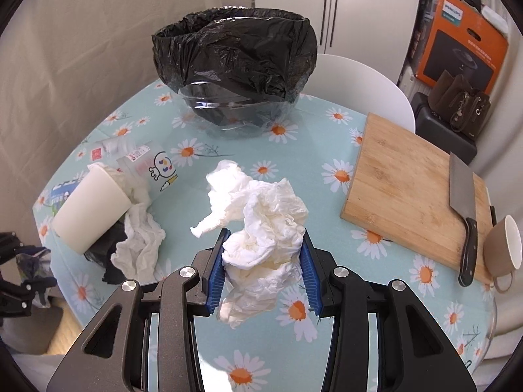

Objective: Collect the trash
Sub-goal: 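Carry tissue and pink pouch to the black bin and release both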

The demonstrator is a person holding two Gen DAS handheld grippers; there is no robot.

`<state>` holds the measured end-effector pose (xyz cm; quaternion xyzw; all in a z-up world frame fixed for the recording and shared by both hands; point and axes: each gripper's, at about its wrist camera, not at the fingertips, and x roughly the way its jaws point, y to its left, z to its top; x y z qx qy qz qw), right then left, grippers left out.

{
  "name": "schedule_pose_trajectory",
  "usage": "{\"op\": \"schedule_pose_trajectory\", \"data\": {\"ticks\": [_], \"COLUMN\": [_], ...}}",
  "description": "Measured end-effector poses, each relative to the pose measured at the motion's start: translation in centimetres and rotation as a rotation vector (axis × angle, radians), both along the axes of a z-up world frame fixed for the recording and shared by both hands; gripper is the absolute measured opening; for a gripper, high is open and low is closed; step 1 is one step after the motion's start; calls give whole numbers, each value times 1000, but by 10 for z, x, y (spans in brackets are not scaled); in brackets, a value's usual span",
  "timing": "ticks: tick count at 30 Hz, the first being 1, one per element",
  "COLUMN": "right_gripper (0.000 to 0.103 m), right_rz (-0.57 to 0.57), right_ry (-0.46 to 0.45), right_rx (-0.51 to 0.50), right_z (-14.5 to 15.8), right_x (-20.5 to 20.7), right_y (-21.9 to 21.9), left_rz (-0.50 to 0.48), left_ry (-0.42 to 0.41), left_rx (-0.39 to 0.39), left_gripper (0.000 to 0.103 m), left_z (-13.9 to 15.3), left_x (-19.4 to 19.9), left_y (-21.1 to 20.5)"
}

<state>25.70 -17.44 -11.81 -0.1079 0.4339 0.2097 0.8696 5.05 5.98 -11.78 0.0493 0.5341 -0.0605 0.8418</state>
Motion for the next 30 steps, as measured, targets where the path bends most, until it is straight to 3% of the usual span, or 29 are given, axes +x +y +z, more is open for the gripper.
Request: {"op": "schedule_pose_trajectory", "data": {"ticks": [14, 21, 30], "right_gripper": [38, 38, 38], "right_rz": [-130, -155, -191], "right_ry": [-107, -173, -279], "right_rx": [22, 33, 0], "right_z": [32, 63, 105], "right_x": [-45, -42, -18], "right_y": [-34, -37, -12], "left_rz": [-53, -45, -116], "left_ry": [-115, -190, -253], "left_rx": [115, 145, 183], "left_gripper": [49, 49, 49], "left_z": [49, 88, 122], "left_x": [0, 32, 100], "left_y": [22, 43, 80]}}
